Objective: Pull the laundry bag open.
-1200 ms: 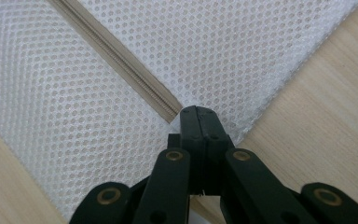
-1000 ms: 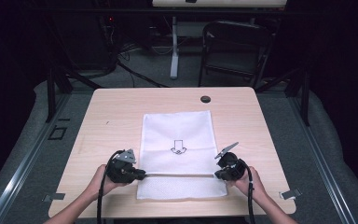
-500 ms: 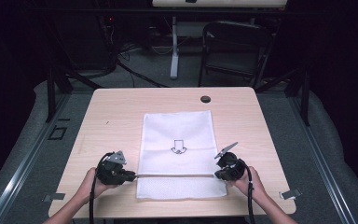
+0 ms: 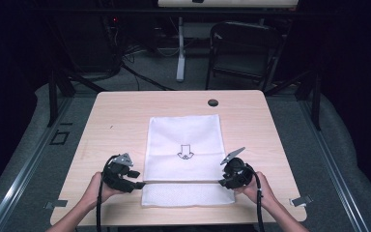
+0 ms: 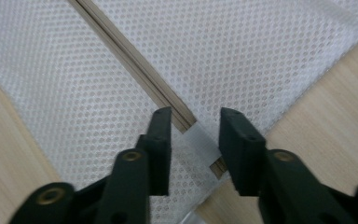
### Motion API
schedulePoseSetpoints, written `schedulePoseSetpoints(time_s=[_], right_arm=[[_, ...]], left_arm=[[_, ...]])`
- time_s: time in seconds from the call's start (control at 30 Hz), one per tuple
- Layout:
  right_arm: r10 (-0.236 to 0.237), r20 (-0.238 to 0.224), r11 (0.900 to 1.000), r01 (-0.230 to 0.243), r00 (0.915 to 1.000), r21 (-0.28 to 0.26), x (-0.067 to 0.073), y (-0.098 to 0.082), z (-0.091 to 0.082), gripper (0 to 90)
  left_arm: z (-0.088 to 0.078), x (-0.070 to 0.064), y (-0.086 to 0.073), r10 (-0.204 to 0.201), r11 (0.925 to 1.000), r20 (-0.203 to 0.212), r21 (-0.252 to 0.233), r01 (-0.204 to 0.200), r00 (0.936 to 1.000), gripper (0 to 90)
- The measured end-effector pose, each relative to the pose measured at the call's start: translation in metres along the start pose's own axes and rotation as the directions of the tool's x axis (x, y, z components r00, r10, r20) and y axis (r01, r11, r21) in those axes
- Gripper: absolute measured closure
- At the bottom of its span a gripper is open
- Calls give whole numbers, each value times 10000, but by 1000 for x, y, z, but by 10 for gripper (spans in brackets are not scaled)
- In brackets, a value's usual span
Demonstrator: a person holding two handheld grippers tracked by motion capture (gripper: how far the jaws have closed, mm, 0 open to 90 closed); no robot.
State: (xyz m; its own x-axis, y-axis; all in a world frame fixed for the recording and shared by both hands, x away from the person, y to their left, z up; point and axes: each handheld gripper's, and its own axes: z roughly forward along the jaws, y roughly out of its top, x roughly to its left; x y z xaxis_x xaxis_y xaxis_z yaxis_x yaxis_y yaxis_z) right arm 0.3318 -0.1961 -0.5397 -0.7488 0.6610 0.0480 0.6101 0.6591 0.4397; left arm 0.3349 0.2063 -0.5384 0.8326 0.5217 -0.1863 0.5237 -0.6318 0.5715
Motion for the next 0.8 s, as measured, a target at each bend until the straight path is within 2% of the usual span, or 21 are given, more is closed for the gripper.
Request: schedulePoseSetpoints(time_s=[0.07,0.1,0.27,0.33,0.37,0.43,0.5,0.57,0.63,0.77,0.8], right_arm=[[75,57,9995,-74,10000,-307,2,2,-4,520],[-13,19,9996,13,10000,-274,3,3,-7,483],[69,60,9980,-65,10000,-636,5,5,-16,349],[131,182,9980,-120,9997,-619,4,6,-21,257],[205,166,9972,-193,9997,-722,3,6,-24,241],[238,458,9959,-197,9987,-884,2,6,-30,170],[431,421,9925,-380,9982,-1160,0,5,-36,149],[464,577,9930,-398,9973,-1110,-4,3,-43,133],[691,546,9897,-616,9961,-1289,-8,-2,-48,112],[951,705,9867,-846,9930,-1390,-15,-13,-57,89],[1082,617,9848,-984,9922,-1433,-16,-16,-60,87]], left_arm=[[-4,-3,4,-97,9999,-130,-128,96,9999,357],[-6,-5,6,-142,9998,-239,-157,138,9996,332],[-13,-8,13,-333,9991,-474,-275,320,9983,230],[-16,-8,14,-536,9982,-608,-297,519,9967,183],[-19,-7,14,-701,9971,-683,-357,678,9952,172],[-24,-7,13,-931,9948,-781,-477,896,9926,154],[-28,-7,13,-1104,9930,-915,-520,1060,9897,153],[-33,-7,11,-1231,9914,-1025,-582,1175,9871,148],[-37,-8,9,-1535,9866,-1127,-724,1459,9817,144],[-45,-7,5,-1765,9823,-1303,-866,1661,9756,141],[-46,-6,3,-1929,9792,-1327,-897,1821,9722,142]])
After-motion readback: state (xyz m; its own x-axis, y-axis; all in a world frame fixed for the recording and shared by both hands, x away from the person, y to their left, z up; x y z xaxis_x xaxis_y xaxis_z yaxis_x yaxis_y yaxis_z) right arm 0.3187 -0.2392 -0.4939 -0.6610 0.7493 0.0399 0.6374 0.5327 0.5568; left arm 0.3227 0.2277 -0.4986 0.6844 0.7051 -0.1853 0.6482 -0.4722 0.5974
